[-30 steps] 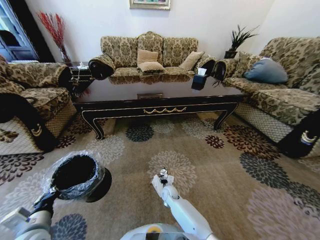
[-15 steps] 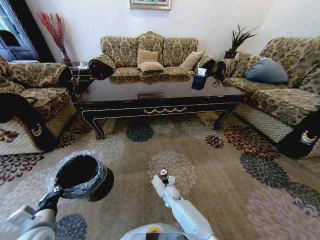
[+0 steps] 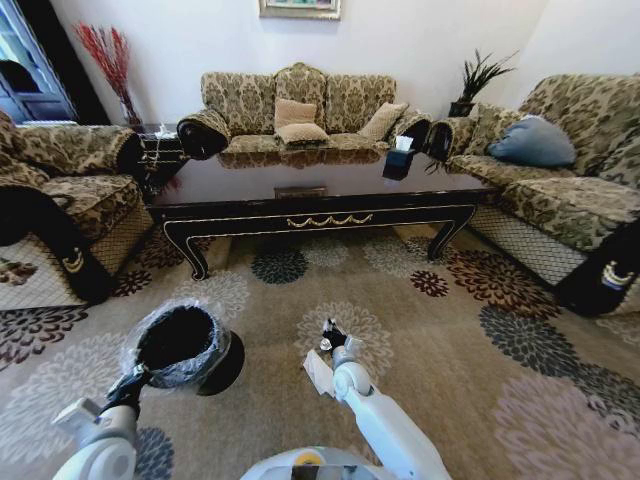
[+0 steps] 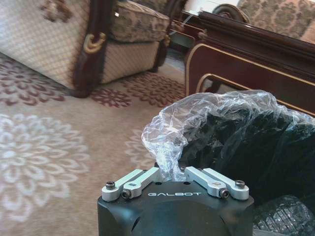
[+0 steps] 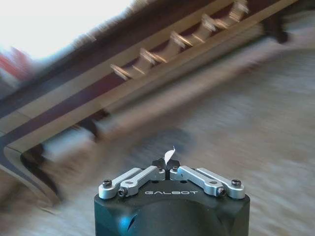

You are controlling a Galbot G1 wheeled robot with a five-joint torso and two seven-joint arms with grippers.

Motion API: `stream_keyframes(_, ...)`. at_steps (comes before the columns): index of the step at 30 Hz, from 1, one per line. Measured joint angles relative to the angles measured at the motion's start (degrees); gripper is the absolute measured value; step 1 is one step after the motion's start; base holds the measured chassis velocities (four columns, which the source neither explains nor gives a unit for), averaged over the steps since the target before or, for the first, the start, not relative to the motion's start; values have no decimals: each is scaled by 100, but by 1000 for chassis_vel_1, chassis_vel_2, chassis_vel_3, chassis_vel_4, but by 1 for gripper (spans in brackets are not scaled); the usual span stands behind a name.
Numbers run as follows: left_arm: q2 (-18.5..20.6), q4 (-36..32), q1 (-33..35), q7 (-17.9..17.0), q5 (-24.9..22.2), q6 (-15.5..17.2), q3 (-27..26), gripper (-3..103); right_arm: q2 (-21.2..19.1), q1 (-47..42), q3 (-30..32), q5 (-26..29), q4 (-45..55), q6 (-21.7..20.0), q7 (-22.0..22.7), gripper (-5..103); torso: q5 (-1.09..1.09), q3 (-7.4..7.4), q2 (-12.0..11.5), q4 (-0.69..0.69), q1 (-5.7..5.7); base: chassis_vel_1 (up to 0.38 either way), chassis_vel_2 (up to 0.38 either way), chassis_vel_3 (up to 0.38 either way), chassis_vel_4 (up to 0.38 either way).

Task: Move to the front of the table and pick up the trash from the floor, then place it into the trash bin.

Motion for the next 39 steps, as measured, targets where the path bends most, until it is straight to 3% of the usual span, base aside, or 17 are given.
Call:
stream_keyframes(4, 27, 230, -257, -3, 110, 7, 308, 3, -53, 60, -356, -15, 468, 359, -338, 0, 1, 0, 0, 3, 0, 0, 0, 0, 0)
stream_keyframes(7, 72, 604, -617, -41, 225, 9, 656, 3, -140, 197, -737, -353, 539, 990, -899, 0, 0, 0, 0, 1, 0, 0, 0, 0, 0)
stream_keyframes(8, 72, 604, -617, -41, 225, 9, 656, 3, -140, 197, -737, -353, 539, 990, -899, 0, 0, 0, 0, 1, 0, 0, 0, 0, 0)
stream_keyframes(11, 110, 989, -949, -113, 247, 9, 931, 3, -269, 305, -982, -777, 317, 1764, -1628, 0, 0, 1, 0, 1, 0, 0, 0, 0, 0)
stream_keyframes(15, 56, 1241, -1187, -166, 197, 9, 1173, 3, -375, 442, -1291, -1140, 139, 2351, -1934, 0, 1, 1, 0, 1, 0, 0, 0, 0, 0)
stream_keyframes(25, -226, 1342, -1432, -209, 118, 4, 1550, 3, -406, 785, -2018, -1576, -201, 2712, -1939, 0, 1, 0, 0, 2, 0, 0, 0, 0, 0)
stream_keyframes(35, -390, 1241, -1437, -209, 80, -52, 1733, 3, -300, 954, -2181, -1828, -564, 2839, -1877, -3, 1, 0, 0, 1, 0, 0, 0, 0, 0)
stream_keyframes(39, -400, 1220, -1403, -209, 82, -52, 1730, 3, -284, 960, -2191, -1897, -603, 2843, -1825, 8, 1, 0, 0, 2, 0, 0, 0, 0, 0)
